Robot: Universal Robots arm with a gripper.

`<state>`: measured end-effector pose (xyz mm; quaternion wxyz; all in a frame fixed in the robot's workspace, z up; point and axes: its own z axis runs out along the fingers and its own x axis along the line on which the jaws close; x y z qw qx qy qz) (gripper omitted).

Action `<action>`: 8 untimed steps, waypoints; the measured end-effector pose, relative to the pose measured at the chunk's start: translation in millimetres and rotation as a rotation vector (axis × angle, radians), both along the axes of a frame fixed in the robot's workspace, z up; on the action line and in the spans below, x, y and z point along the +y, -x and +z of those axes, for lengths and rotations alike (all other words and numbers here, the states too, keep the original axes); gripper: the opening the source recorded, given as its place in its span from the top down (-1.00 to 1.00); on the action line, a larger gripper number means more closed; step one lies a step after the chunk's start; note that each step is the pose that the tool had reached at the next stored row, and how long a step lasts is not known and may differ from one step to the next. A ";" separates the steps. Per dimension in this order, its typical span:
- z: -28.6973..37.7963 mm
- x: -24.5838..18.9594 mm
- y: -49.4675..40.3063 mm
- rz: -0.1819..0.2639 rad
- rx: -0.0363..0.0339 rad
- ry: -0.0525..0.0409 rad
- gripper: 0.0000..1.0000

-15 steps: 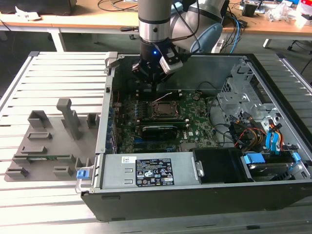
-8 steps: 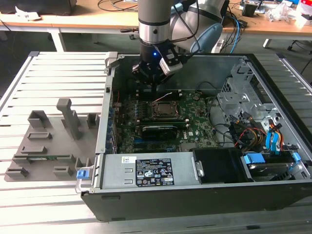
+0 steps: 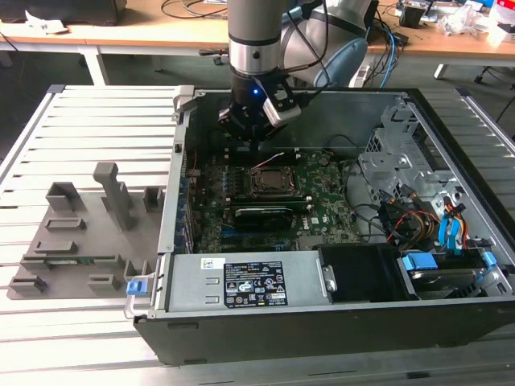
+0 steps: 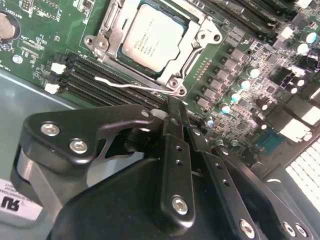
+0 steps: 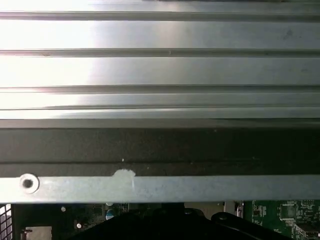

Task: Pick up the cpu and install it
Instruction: 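Install the first cpu locking lever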

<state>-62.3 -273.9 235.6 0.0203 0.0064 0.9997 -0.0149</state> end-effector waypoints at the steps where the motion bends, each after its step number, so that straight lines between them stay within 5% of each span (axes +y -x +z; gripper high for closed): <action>1: -3.1 1.1 -3.5 0.000 0.0006 0.0002 0.79; 8: -13.4 7.0 -19.4 0.012 0.0009 0.0008 0.79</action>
